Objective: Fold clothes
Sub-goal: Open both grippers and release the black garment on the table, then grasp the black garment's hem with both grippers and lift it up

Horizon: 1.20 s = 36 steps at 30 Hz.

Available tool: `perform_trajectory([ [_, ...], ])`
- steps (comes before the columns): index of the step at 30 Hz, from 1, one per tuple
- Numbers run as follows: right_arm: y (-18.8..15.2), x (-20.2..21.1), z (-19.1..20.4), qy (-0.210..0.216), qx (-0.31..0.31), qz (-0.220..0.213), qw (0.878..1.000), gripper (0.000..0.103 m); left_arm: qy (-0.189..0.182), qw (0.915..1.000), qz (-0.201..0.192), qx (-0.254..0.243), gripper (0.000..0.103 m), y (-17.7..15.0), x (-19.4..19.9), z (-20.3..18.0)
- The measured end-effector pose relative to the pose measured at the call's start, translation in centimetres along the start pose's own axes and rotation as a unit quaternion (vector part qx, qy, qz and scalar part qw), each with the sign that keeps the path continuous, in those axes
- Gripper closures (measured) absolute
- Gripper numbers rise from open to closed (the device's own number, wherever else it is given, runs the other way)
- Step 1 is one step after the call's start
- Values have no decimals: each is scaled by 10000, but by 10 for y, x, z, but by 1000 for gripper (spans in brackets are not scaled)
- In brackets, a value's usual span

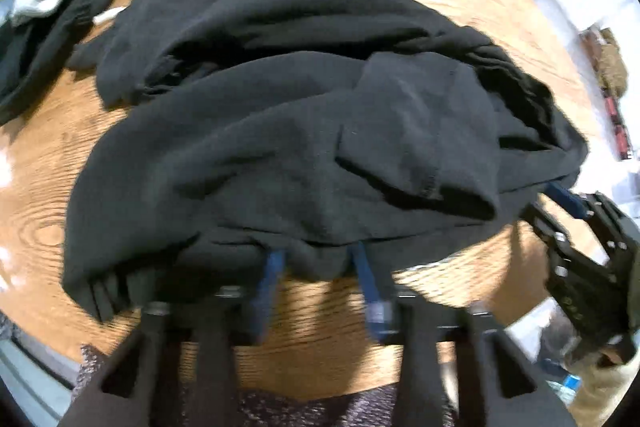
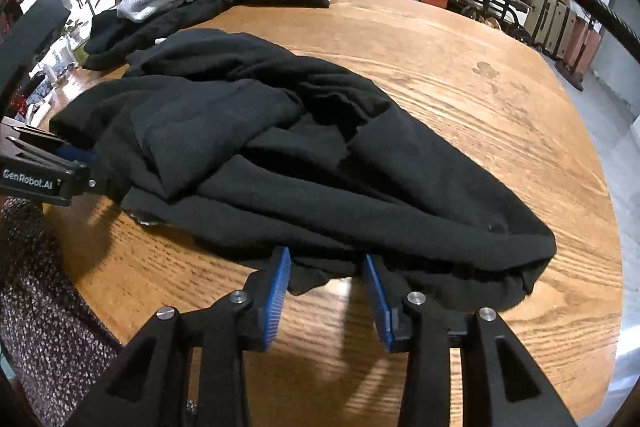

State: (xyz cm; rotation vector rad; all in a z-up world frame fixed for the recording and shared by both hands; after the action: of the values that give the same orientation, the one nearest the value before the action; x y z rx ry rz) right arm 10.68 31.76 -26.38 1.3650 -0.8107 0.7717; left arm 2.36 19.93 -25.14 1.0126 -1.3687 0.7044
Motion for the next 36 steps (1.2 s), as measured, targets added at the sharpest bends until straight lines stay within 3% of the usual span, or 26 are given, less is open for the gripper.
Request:
perform_trajectory([
  [2, 3, -2, 2, -41, 58, -28, 10000, 81, -188, 9998, 46, 25, 88, 2, 0, -1],
  [4, 7, -2, 2, 1, -57, -59, 10000, 92, -277, 9996, 62, 66, 90, 1, 1, 1],
  [11, 34, 50, -4, 107, -516, -866, 9948, 93, -1119, 9930, -251, 274, 90, 5, 45, 4],
  [16, 78, 104, -7, -104, -524, -1576, 9861, 94, -1591, 9829, -867, 330, 92, 37, 129, 22],
  [19, 122, 149, 1, -209, -360, -2135, 9760, 94, -1383, 9801, -1402, 259, 93, 69, 205, 25],
  [24, 208, 243, 10, -359, -256, -3201, 9464, 94, -1225, 9660, -2268, 188, 93, 95, 345, 10],
  [26, 235, 278, 18, -442, -158, -3530, 9344, 94, -1222, 9580, -2582, 251, 93, 113, 393, -4],
  [28, 260, 323, 32, -505, 28, -3924, 9184, 94, -1200, 9467, -2970, 339, 93, 110, 447, -5],
  [33, 278, 421, 77, -781, 574, -4807, 8715, 94, -1057, 9235, -3681, 228, 93, 95, 541, -11],
  [36, 282, 444, 90, -969, 613, -5010, 8578, 94, -1044, 9152, -3890, 123, 93, 79, 572, -20],
])
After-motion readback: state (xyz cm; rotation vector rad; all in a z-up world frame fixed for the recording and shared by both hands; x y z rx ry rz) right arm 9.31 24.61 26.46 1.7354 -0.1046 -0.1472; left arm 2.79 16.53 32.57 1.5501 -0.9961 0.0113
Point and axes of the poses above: each gripper's, at about its wrist camera, not at the fingertips, and x roughly against the way its jaws point, z to its left, y to its top, the point moved 9 cm from there along -x, roughly the way its jaws point, and after that the axes turned 3 degrees about y, right-handed, at the moved point
